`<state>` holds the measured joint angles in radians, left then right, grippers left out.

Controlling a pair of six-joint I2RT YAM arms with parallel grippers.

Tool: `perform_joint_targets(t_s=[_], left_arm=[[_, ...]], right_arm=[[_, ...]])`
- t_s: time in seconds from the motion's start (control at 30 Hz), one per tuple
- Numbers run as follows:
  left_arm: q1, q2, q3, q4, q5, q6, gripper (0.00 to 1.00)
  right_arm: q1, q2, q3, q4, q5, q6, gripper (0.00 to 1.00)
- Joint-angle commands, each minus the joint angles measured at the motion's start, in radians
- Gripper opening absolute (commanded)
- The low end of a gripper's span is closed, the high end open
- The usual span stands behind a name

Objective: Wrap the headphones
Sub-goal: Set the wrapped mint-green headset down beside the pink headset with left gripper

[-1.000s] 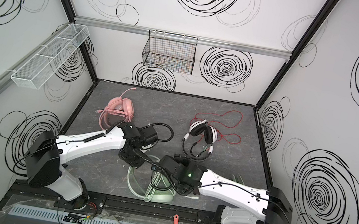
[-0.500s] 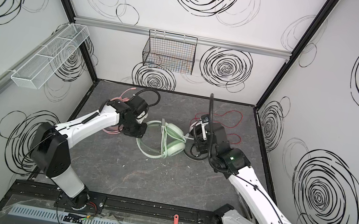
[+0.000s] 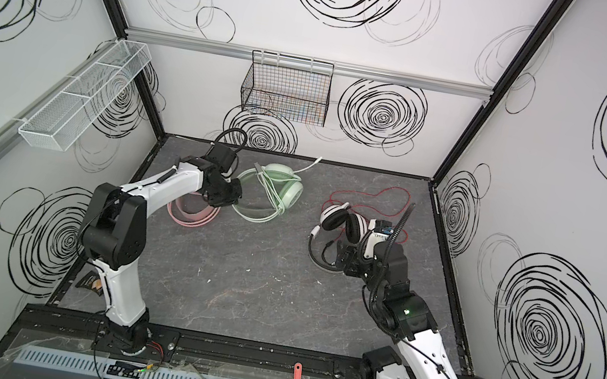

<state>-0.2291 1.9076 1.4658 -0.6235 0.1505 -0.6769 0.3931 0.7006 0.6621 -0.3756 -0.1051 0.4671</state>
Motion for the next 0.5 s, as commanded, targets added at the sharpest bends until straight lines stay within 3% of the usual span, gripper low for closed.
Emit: perform_joint_targets(t_s=[0.0, 0.47], left_arm=[[0.007, 0.043, 0.011, 0.17, 0.021, -0.12, 0.0], [-0.013, 0.266, 0.207, 0.117, -0.039, -0.235, 0.0]], right_arm=[[-0.002, 0.005, -0.017, 0.089, -0.064, 0.091, 0.85], [-0.003, -0.001, -0.067, 0.124, -0.1, 0.06, 0.85]])
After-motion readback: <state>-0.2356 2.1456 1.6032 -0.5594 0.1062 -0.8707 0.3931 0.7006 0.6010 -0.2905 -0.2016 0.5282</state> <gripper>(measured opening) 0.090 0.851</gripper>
